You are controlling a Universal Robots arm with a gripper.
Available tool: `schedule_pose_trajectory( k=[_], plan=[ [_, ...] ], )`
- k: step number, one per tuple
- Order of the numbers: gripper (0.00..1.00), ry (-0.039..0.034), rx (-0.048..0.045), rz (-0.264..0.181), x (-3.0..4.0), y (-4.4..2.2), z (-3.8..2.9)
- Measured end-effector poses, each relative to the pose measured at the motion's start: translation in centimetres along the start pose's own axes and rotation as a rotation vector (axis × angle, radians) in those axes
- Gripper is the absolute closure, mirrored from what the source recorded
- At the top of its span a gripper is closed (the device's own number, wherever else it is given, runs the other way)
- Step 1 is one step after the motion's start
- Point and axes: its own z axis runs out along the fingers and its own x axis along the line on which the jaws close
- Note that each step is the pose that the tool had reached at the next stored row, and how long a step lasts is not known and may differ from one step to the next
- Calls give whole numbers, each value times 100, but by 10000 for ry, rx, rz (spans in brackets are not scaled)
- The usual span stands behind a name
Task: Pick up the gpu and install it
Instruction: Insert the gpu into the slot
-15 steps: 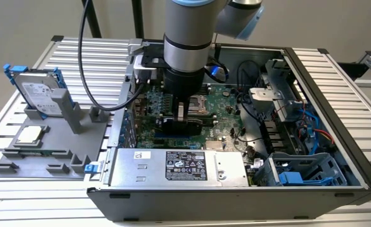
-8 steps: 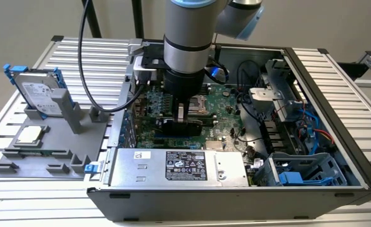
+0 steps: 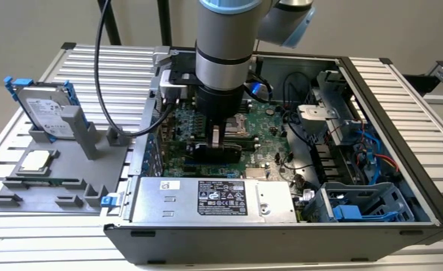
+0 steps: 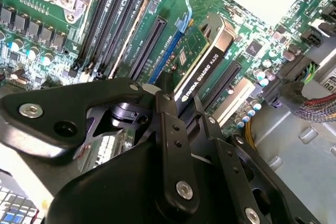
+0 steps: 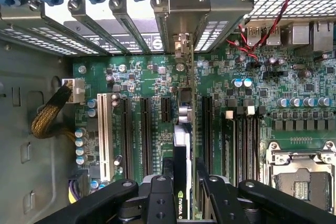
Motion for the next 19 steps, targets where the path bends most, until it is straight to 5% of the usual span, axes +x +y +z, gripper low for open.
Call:
schedule_pose_trajectory(
  k=[7, 19],
  plan=[
    [100, 6, -4, 3, -1, 0, 86],
    [100, -15, 11, 1, -4, -3, 100]
  ],
)
